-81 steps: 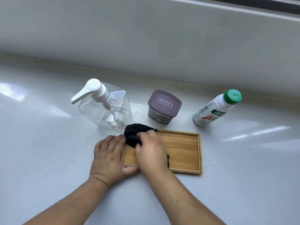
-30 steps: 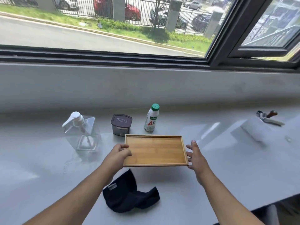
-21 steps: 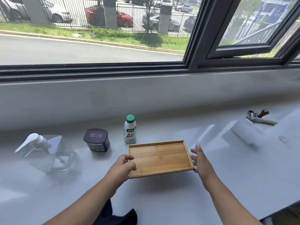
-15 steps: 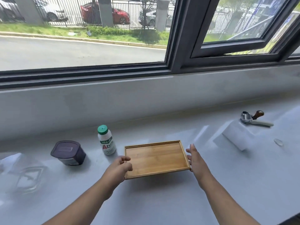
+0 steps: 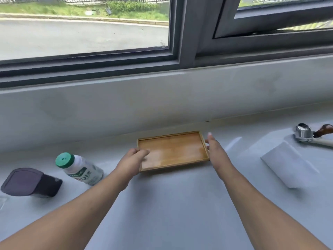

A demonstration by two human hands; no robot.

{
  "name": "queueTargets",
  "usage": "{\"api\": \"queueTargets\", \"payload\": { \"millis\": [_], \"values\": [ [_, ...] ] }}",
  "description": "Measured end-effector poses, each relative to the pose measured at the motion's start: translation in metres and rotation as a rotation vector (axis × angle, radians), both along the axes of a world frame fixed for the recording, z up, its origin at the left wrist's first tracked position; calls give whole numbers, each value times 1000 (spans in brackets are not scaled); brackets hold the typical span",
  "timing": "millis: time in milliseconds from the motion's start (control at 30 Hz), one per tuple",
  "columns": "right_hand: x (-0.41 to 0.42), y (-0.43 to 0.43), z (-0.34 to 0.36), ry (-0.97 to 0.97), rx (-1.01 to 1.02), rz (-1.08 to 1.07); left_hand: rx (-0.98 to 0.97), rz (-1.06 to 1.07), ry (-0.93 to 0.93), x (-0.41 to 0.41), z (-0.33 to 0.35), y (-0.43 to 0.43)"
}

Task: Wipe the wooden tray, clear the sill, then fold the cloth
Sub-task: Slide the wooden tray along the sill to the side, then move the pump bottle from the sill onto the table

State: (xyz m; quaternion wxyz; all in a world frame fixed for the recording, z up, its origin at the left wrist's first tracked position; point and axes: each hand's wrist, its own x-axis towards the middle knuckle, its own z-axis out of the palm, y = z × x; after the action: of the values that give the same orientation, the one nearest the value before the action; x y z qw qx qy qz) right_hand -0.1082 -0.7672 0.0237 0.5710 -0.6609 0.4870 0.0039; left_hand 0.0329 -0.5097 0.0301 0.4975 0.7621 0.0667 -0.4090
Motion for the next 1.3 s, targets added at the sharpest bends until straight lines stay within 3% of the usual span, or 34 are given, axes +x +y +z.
{"api": "queueTargets", "payload": {
  "millis": [500,700,867,1033,1300],
  "values": [
    [45,-48,-35,-45,-97,-36,-26,15,-70,35,-34,-47],
    [-9,9,-41,-64,-363,-116,44,-150,-229,-1,-18,-19],
    [-44,123,-32,-51,-417,60,100,-237,-333,-48,-3,77],
    [-39,249,-10,-74,-416,322,214,-107,-355,-73,10,219],
    [-15,436,35,-199,-388,490,407,125,-484,-74,46,444]
  ]
}}
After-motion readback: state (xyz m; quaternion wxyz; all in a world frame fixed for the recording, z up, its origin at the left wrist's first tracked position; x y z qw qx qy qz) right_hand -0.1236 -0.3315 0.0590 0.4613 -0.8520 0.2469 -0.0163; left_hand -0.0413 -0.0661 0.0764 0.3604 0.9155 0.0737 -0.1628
